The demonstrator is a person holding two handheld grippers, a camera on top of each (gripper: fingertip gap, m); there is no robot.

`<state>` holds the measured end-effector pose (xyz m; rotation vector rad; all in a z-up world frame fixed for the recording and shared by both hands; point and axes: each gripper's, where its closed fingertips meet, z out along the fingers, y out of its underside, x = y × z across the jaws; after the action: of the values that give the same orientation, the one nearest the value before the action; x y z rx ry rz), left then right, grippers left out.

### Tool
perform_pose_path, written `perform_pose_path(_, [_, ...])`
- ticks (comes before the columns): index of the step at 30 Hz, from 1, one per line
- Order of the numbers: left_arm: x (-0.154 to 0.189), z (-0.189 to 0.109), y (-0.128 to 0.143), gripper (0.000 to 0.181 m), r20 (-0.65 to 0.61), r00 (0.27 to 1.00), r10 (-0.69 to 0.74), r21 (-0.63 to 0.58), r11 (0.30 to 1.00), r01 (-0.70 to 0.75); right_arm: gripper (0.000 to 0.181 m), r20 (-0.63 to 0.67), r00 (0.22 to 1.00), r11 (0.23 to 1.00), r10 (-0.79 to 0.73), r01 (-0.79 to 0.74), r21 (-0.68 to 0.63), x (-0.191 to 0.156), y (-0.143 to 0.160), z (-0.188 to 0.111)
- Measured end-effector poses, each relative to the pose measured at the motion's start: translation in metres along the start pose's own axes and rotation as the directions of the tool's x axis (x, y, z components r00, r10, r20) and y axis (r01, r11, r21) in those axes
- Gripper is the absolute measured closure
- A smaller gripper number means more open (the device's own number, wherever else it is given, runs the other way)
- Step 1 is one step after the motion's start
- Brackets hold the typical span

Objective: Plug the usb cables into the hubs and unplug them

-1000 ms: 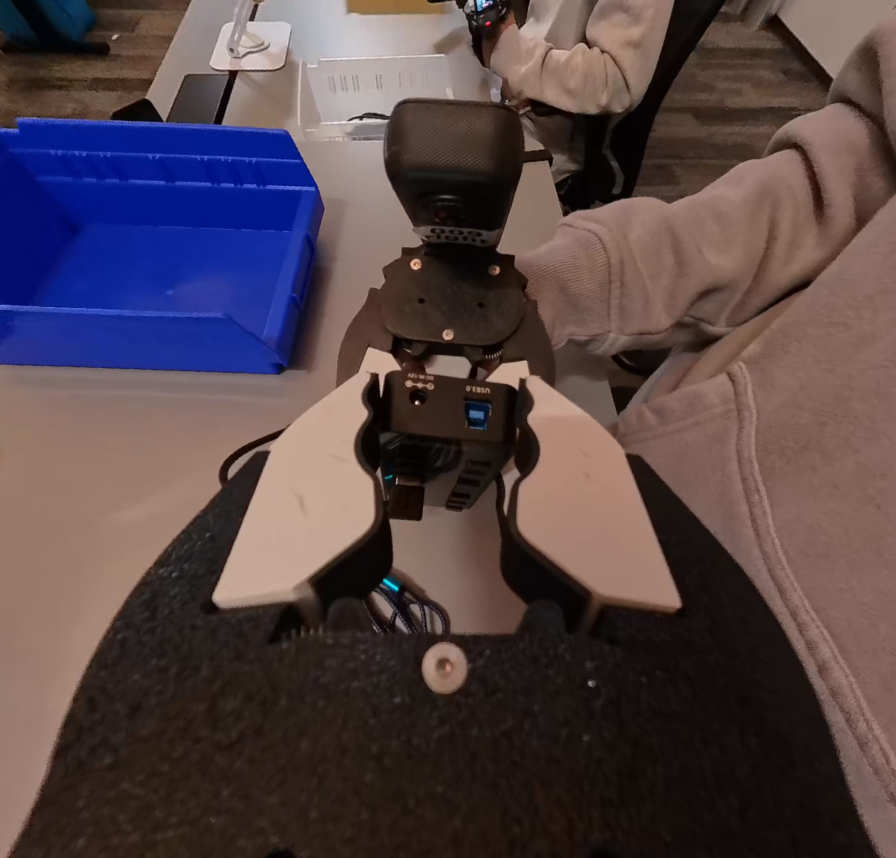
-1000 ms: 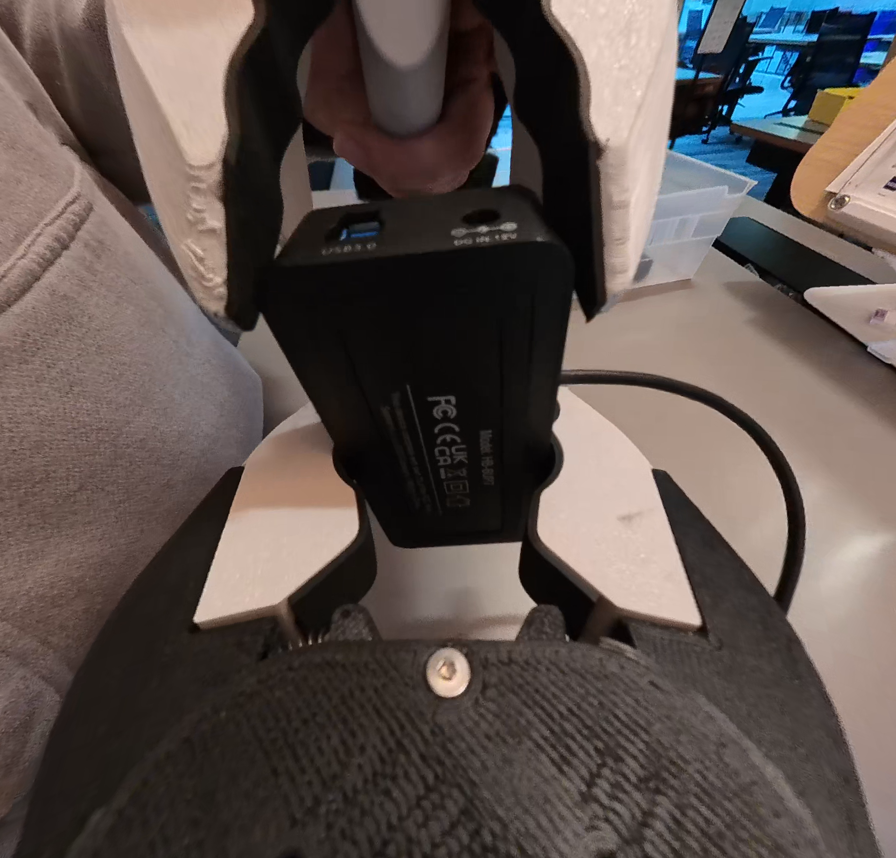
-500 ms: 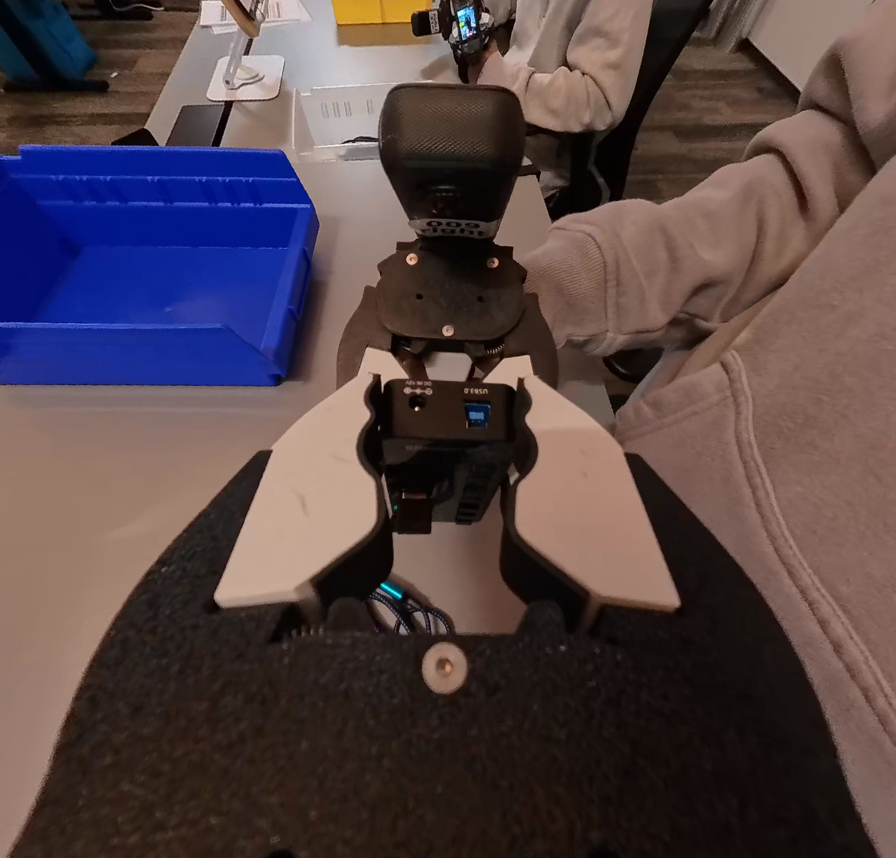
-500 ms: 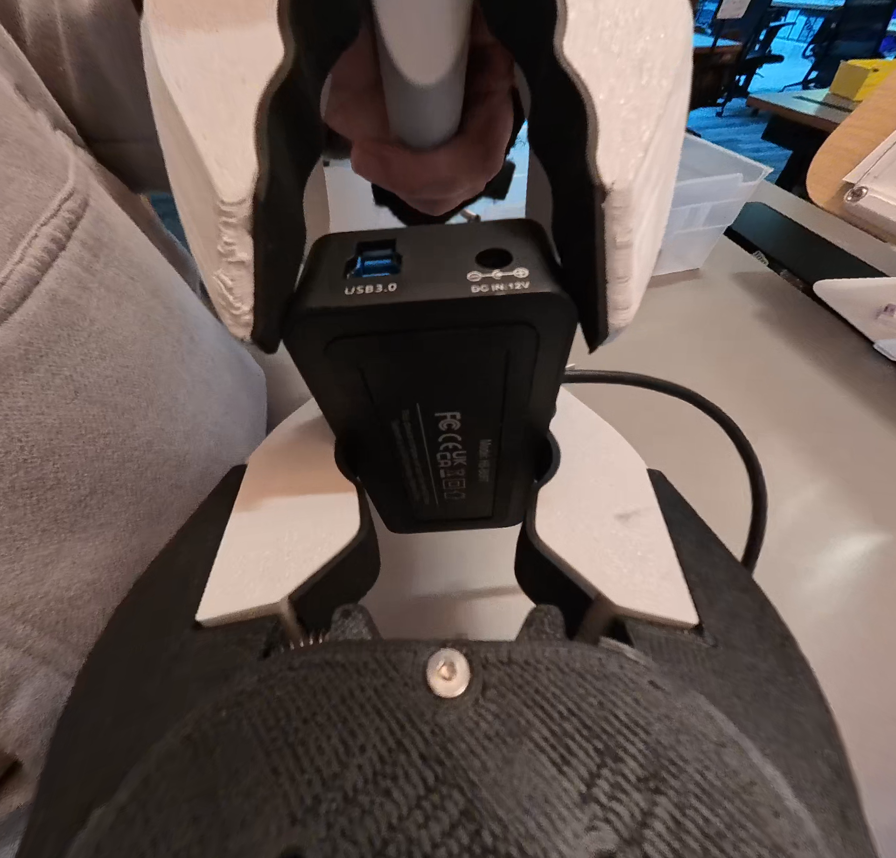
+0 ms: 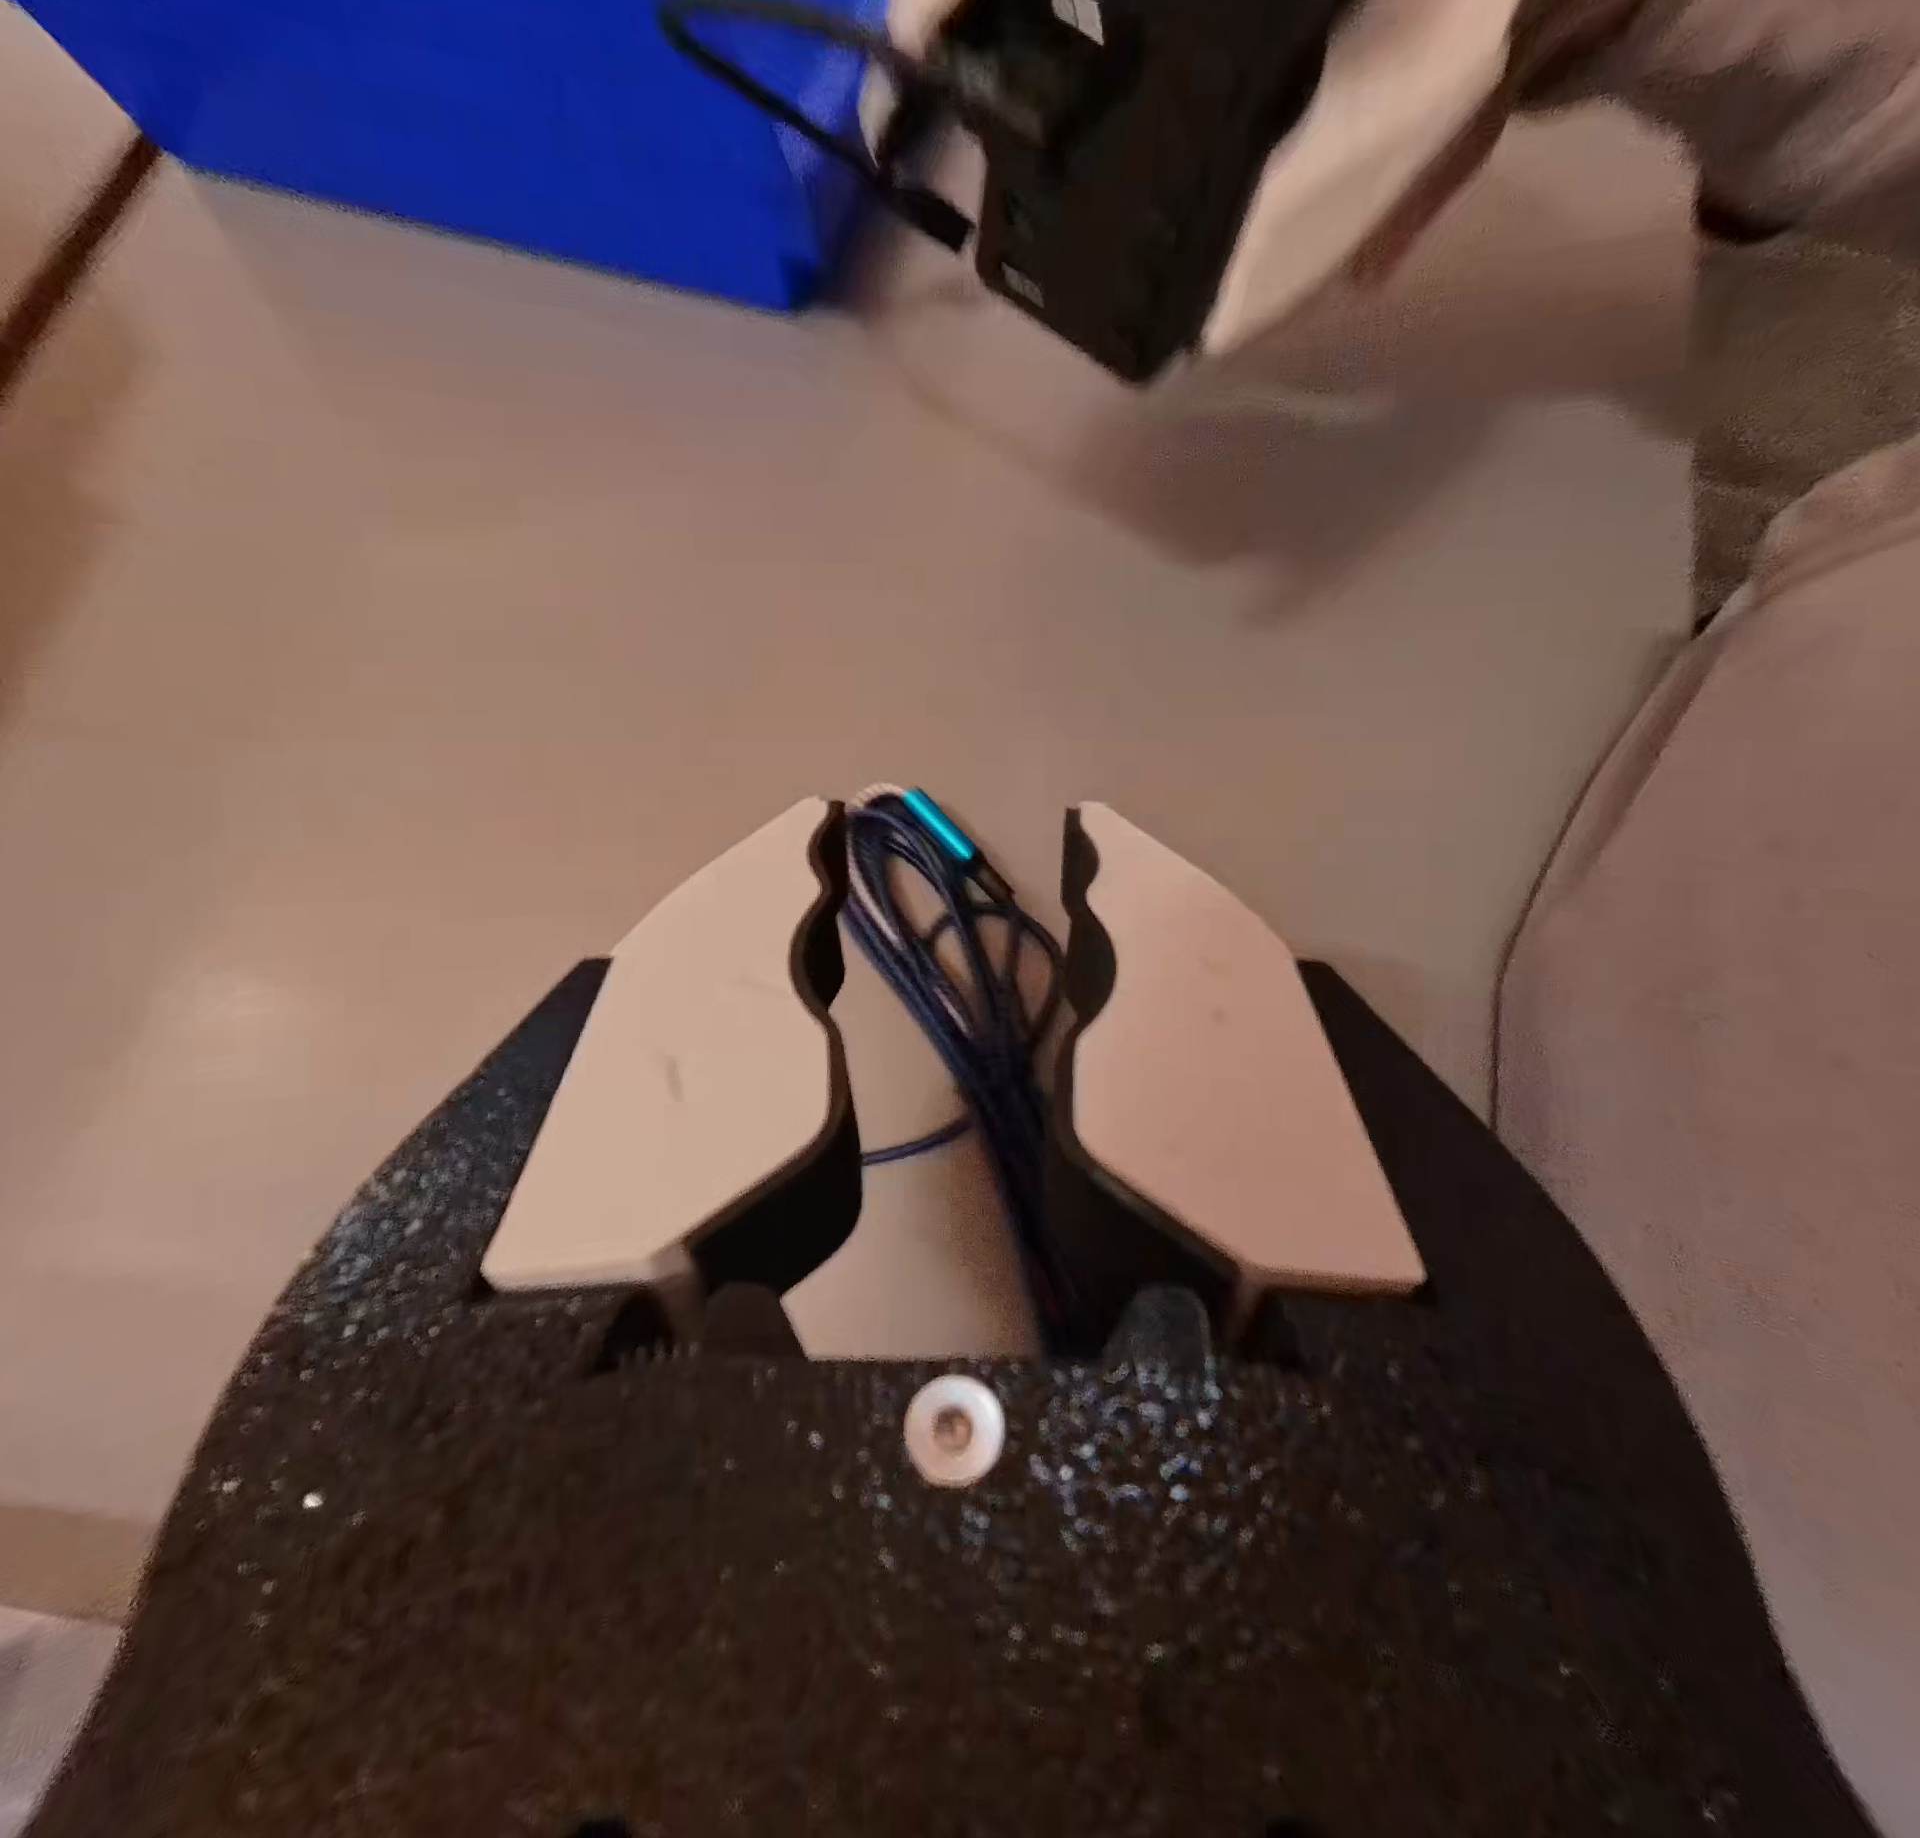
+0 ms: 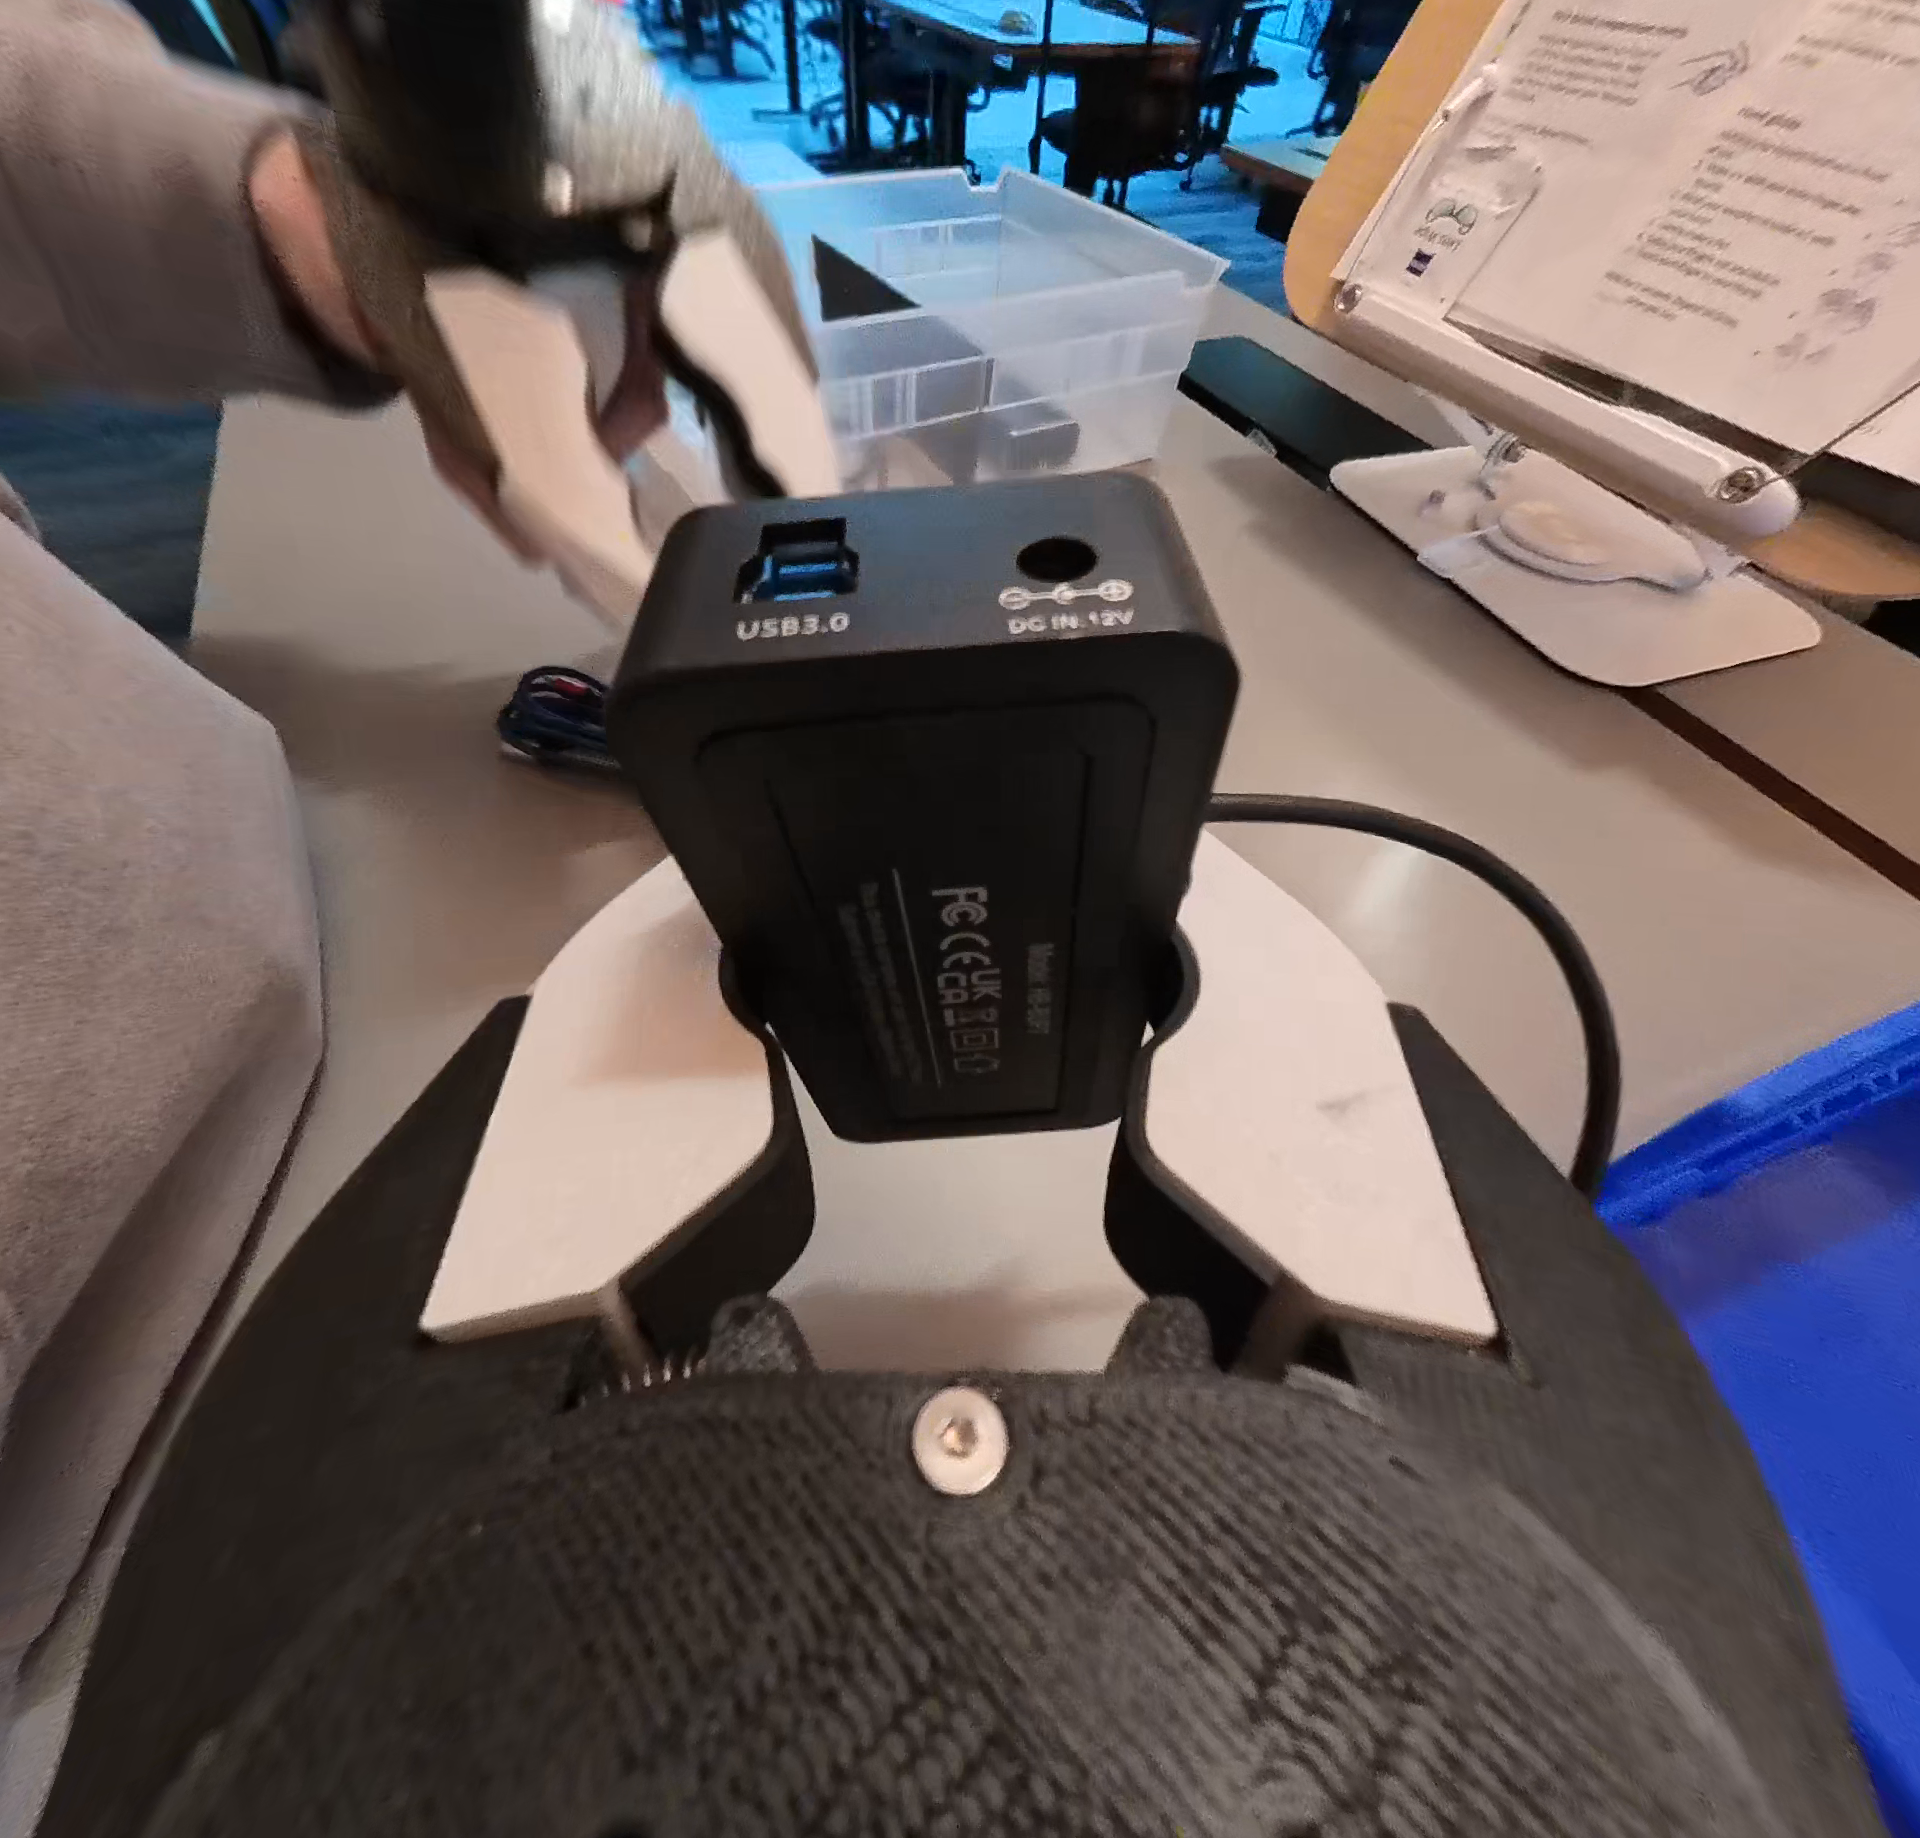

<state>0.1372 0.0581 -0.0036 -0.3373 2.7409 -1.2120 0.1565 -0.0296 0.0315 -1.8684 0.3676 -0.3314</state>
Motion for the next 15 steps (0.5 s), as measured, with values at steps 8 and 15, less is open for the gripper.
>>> perform_pose_path(8, [0.003,0.026,0.046,0.154,0.301,0.952,0.060,-0.088,0.996,-0.035,0.110,0.016,1.000,1.000,-0.012,0.012,-0.008,-0.009,0.004,0.007])
perform_pose_path(15, [-0.071,-0.015,0.081,0.159,0.538,0.720,-0.438,0.048,0.869,0.493,0.110,0.034,0.999,1.000,0.005,-0.004,-0.007,-0.011,0.008,0.010])
